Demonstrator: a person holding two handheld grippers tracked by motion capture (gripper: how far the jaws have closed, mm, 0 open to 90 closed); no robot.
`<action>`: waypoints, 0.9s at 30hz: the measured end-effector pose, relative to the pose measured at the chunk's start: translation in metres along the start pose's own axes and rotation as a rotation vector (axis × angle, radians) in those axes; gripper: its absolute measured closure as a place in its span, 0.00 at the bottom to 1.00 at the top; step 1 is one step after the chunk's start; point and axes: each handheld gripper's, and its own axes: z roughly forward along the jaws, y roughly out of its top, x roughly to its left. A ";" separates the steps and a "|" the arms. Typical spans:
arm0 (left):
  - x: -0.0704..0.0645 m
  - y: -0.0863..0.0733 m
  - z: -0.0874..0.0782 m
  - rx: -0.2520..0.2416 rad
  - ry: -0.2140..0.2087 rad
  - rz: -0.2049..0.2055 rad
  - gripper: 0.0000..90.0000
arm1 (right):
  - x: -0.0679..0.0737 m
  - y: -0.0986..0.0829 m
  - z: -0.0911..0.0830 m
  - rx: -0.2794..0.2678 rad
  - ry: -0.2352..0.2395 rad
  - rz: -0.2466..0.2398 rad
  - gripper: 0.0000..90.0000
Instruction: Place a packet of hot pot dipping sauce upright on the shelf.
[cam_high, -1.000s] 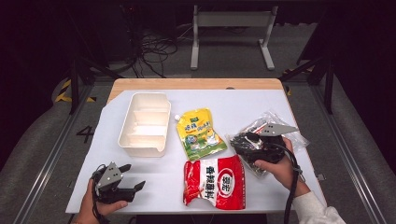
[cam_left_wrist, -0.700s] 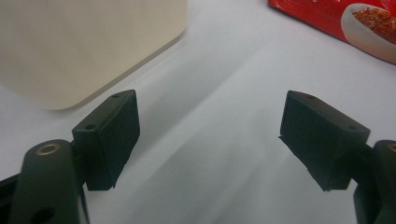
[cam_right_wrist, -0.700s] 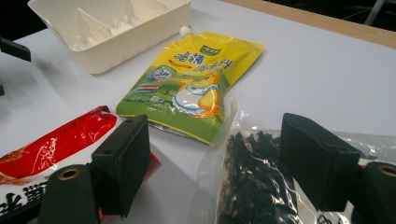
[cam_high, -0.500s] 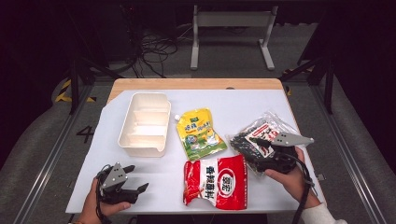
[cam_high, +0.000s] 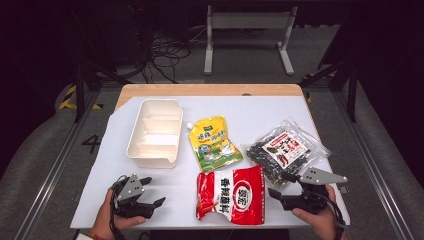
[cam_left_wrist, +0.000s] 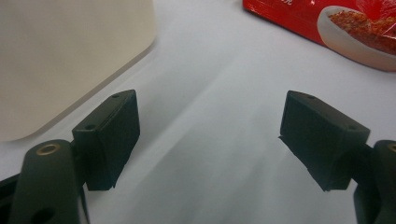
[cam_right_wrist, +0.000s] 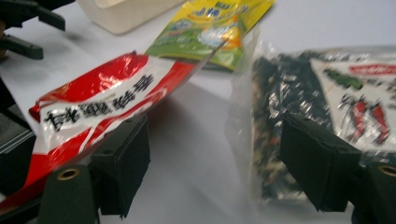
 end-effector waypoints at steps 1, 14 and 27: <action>-0.001 0.001 0.001 0.001 -0.007 0.004 0.23 | 0.003 -0.005 0.000 0.018 0.008 -0.008 0.29; -0.006 0.009 0.011 0.008 -0.041 0.029 0.23 | 0.043 -0.037 0.021 0.220 0.205 -0.135 0.28; -0.012 0.014 0.019 0.028 -0.052 0.055 0.24 | 0.055 -0.027 0.037 0.129 0.214 -0.083 0.54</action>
